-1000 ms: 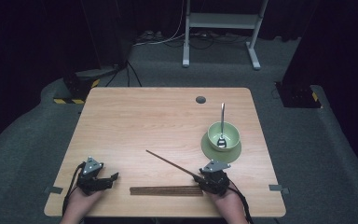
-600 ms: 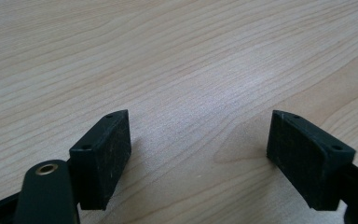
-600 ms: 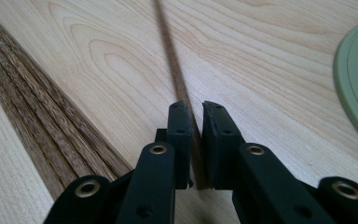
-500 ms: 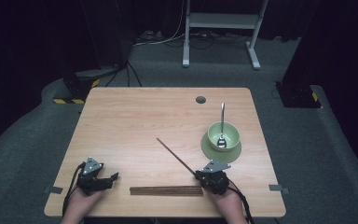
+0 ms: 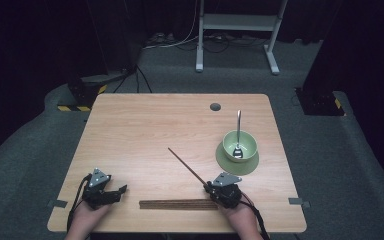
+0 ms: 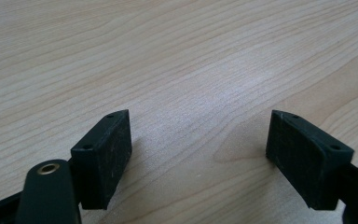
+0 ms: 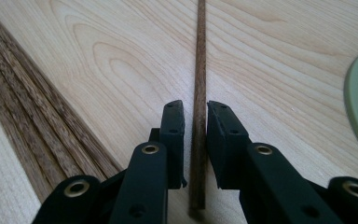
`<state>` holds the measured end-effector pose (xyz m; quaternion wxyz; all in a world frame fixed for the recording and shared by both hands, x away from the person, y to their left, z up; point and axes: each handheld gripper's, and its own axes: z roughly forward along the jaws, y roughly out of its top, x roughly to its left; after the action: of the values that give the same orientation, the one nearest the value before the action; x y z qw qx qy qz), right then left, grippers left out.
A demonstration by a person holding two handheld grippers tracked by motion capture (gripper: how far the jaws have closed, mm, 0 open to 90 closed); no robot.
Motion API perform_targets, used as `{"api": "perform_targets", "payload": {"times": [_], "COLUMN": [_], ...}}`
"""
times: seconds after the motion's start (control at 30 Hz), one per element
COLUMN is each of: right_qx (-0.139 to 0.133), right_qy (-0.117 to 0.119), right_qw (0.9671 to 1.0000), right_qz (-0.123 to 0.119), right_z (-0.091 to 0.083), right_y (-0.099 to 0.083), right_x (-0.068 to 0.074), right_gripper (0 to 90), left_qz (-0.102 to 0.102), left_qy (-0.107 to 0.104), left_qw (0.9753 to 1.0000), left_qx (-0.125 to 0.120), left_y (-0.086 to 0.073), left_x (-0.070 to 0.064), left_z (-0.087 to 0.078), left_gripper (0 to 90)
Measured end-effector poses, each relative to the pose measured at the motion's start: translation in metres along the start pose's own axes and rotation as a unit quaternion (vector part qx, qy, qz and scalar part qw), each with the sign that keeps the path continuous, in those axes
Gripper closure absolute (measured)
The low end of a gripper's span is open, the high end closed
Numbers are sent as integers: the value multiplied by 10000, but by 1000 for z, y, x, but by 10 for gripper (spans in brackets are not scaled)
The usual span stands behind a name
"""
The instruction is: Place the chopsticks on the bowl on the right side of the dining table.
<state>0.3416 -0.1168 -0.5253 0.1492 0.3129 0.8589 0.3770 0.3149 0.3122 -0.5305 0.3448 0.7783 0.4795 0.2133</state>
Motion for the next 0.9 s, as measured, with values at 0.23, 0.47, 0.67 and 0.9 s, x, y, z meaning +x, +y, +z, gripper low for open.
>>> {"api": "perform_targets", "payload": {"times": [0.23,0.47,0.67,0.9], "right_qx": [5,2,9,113], "right_qy": [-64,-87,-138,-38], "right_qw": [10000,9999,9999,9999], "right_qz": [48,122,56,83], "right_z": [2,2,2,2], "right_y": [1,2,2,5], "right_x": [1,-1,0,-7], "right_gripper": [792,838,839,843], "left_qz": [-2,-34,-23,-110], "left_qy": [10,28,19,123], "left_qw": [10000,10000,10000,9999], "left_qx": [-2,0,26,23], "left_y": [0,0,2,2], "left_x": [0,0,1,1], "left_z": [0,0,2,3], "left_gripper": [223,214,185,177]}}
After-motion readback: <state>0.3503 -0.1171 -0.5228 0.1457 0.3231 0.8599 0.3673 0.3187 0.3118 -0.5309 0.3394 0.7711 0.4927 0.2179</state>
